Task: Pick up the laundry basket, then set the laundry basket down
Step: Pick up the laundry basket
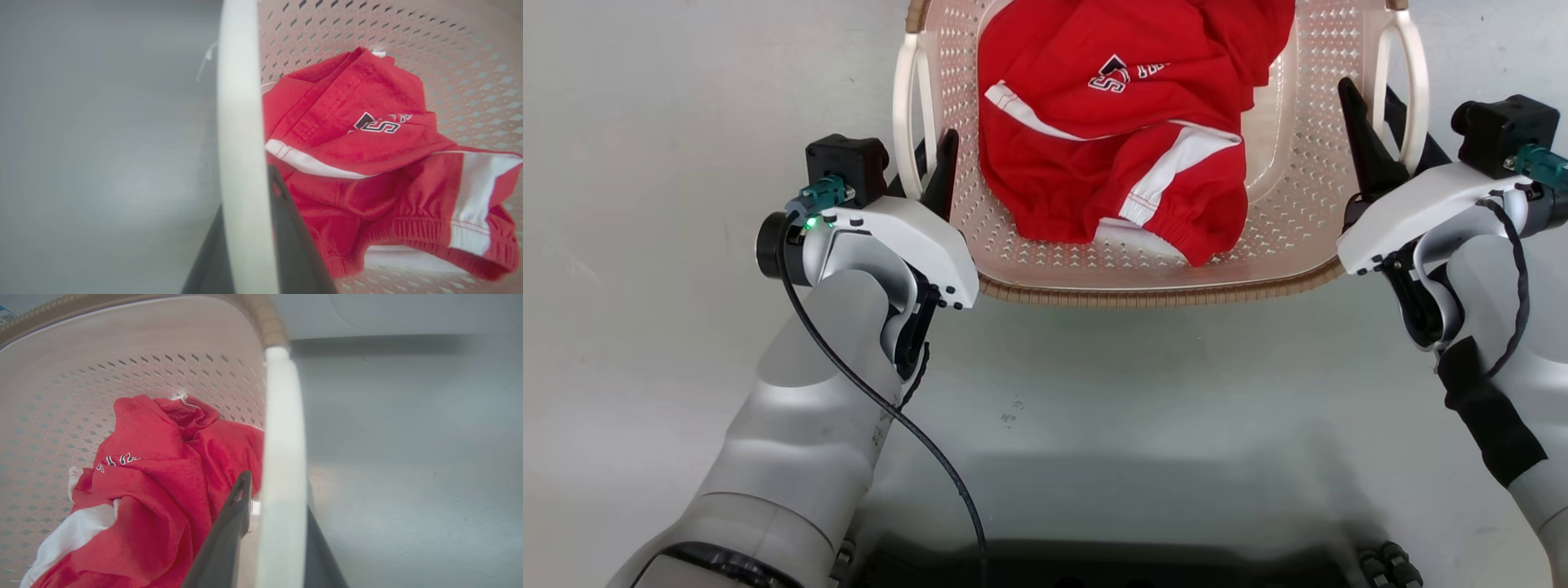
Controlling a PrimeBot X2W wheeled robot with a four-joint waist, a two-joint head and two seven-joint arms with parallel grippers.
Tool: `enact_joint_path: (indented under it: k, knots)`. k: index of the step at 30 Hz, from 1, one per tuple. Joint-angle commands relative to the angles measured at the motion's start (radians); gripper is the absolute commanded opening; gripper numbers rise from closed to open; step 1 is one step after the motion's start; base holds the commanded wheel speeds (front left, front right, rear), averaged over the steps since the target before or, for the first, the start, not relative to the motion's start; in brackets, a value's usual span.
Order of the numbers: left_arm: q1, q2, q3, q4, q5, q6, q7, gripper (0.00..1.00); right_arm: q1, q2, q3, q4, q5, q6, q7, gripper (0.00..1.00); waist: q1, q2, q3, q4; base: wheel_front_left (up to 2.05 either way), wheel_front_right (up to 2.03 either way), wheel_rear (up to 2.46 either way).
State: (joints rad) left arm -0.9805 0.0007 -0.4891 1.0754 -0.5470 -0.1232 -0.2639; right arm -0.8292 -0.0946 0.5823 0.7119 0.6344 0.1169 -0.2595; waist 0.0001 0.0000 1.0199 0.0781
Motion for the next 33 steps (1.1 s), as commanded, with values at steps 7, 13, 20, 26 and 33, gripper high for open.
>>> enact_joint_path:
  k: [7,13,20,26,33]
  knots:
    - [0.029,0.055,-0.024,0.044,-0.026,-0.007,0.002,0.0,0.04,-0.002,0.043,0.073,0.026,0.014,-0.002,0.0,-0.0001,0.0,-0.032,-0.007,0.0,0.0,0.0]
    - [0.041,0.061,-0.058,0.089,-0.063,-0.007,0.002,0.0,0.032,0.019,0.073,0.127,0.058,0.014,-0.002,0.0,-0.0001,0.0,-0.07,-0.019,0.0,0.0,0.0]
    - [0.059,0.064,-0.107,0.136,-0.117,-0.007,0.005,0.0,0.037,0.033,0.109,0.171,0.082,0.014,-0.002,0.0,-0.0001,0.0,-0.123,-0.032,0.0,0.0,0.0]
    - [0.085,0.071,-0.144,0.154,-0.161,-0.007,0.018,0.0,0.057,0.04,0.123,0.201,0.104,0.014,-0.002,0.0,-0.0001,0.0,-0.174,-0.041,0.0,0.0,0.0]
    - [0.125,0.089,-0.177,0.164,-0.21,-0.007,0.036,0.0,0.095,0.043,0.137,0.217,0.127,0.014,-0.002,0.0,-0.0001,0.0,-0.24,-0.055,0.0,0.0,0.0]
